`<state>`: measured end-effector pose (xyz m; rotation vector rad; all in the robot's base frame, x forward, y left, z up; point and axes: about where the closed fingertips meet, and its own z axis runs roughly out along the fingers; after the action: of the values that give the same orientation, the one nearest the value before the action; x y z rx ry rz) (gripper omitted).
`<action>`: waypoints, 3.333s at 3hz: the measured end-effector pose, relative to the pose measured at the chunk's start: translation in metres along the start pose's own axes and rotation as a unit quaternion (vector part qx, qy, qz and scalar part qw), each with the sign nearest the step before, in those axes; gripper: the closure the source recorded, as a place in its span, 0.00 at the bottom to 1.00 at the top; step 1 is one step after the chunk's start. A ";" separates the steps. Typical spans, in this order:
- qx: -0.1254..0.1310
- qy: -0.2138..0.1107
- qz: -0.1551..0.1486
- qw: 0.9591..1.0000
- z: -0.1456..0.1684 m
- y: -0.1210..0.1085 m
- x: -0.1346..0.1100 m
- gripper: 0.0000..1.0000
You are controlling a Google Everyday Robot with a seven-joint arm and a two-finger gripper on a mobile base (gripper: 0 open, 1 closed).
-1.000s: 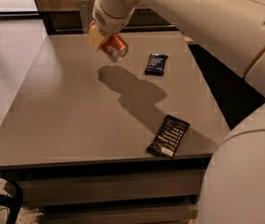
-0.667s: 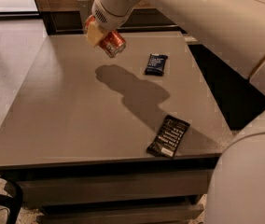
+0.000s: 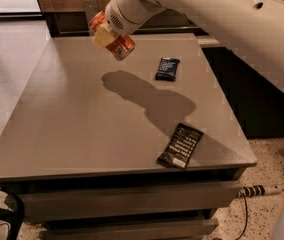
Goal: Place coke can upright
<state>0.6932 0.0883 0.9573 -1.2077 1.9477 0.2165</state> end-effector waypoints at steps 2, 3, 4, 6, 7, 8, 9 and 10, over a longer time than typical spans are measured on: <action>-0.017 -0.105 -0.011 0.994 0.003 0.018 -0.013 1.00; -0.041 -0.144 -0.001 0.989 0.006 0.024 -0.021 1.00; -0.064 -0.185 0.013 0.981 0.008 0.031 -0.028 1.00; -0.055 -0.279 -0.014 0.959 0.015 0.047 -0.034 1.00; -0.051 -0.303 -0.021 0.951 0.020 0.048 -0.032 1.00; -0.064 -0.321 -0.001 0.945 0.026 0.044 -0.026 1.00; -0.078 -0.332 0.029 0.940 0.031 0.040 -0.016 1.00; -0.085 -0.342 0.053 0.934 0.036 0.038 -0.005 1.00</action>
Offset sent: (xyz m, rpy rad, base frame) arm -0.0135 0.0309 0.0076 0.2968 -0.1278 0.1477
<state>0.6830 0.1311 0.9275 -0.9548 1.3929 0.7686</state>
